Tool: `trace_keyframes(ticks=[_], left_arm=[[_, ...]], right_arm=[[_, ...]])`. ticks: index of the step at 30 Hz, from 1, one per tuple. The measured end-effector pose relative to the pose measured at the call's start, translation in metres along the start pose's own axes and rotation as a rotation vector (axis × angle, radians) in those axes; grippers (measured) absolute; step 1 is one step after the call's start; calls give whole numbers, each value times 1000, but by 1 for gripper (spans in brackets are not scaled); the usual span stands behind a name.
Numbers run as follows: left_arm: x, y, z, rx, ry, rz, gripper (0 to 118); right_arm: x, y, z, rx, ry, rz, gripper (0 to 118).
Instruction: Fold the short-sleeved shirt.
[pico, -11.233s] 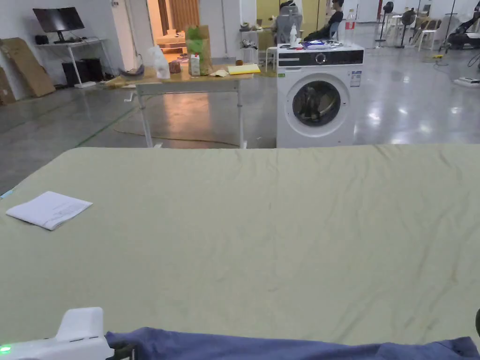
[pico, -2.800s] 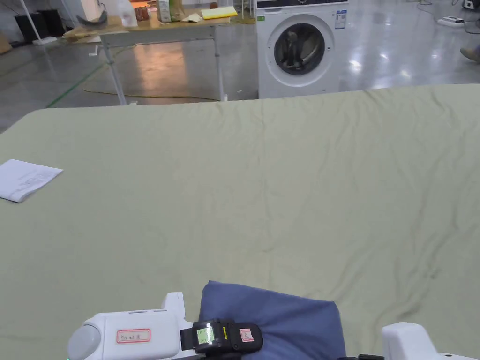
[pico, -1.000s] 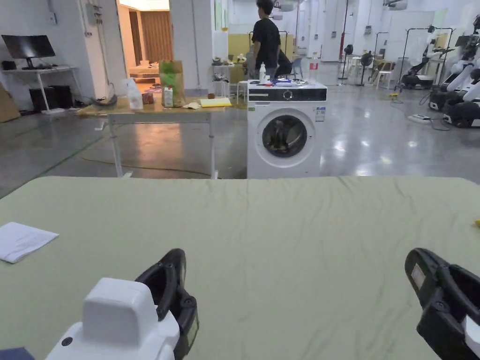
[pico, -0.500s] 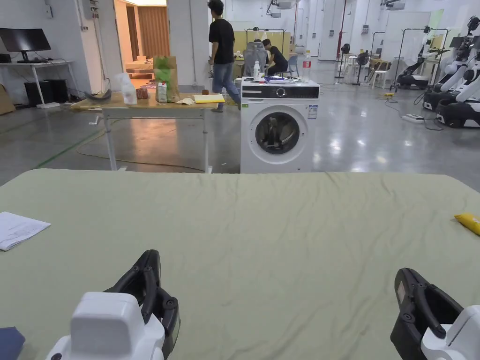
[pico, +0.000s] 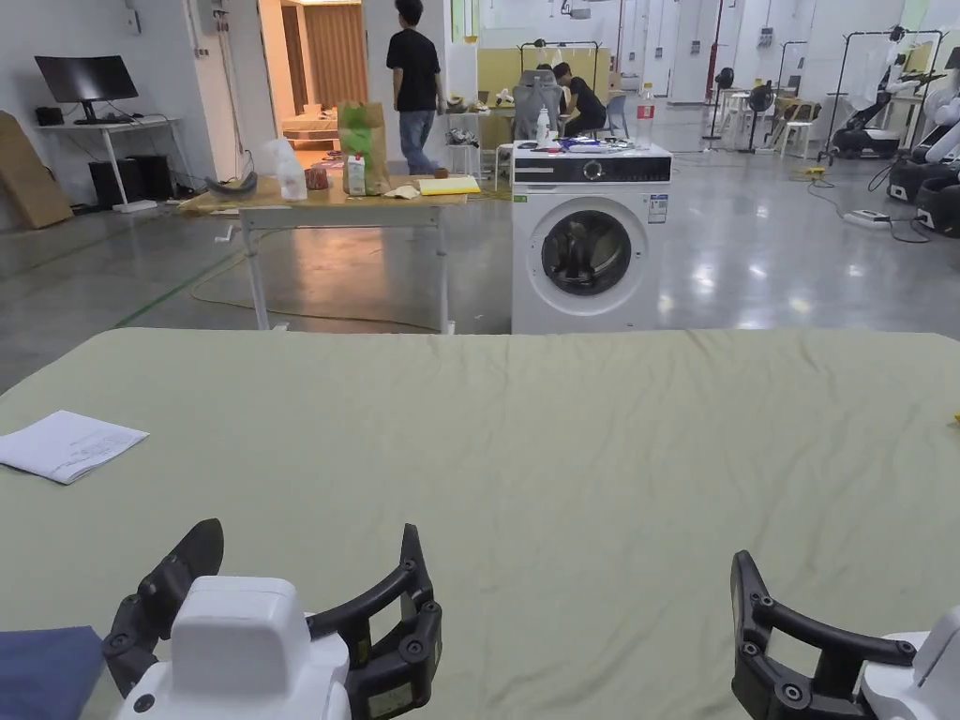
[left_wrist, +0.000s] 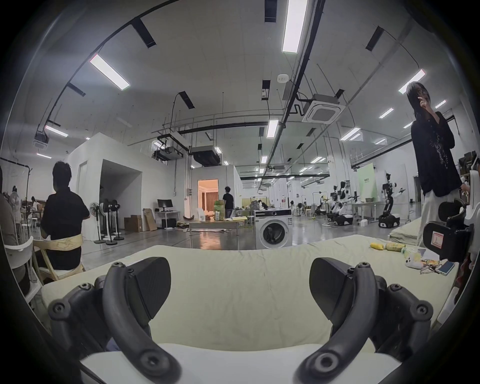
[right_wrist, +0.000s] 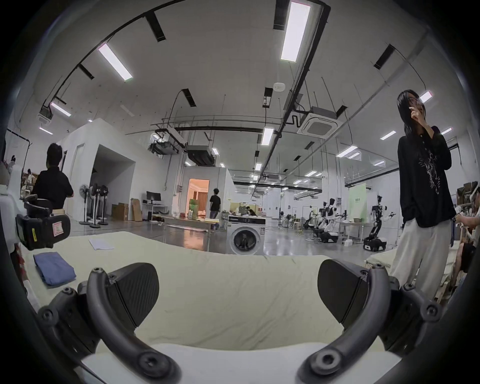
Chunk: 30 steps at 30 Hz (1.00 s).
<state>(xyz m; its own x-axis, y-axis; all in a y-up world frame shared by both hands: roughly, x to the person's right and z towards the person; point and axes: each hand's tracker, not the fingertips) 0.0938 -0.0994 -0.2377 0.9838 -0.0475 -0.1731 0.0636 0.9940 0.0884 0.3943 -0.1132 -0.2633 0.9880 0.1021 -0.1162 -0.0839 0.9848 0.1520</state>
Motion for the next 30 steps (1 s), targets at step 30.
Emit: trace_keyframes(ticks=[30], left_arm=[[-15,2,-11,-26,-26,37,101]], right_arm=[[-3,3,-1,-105,-17,-34,118]])
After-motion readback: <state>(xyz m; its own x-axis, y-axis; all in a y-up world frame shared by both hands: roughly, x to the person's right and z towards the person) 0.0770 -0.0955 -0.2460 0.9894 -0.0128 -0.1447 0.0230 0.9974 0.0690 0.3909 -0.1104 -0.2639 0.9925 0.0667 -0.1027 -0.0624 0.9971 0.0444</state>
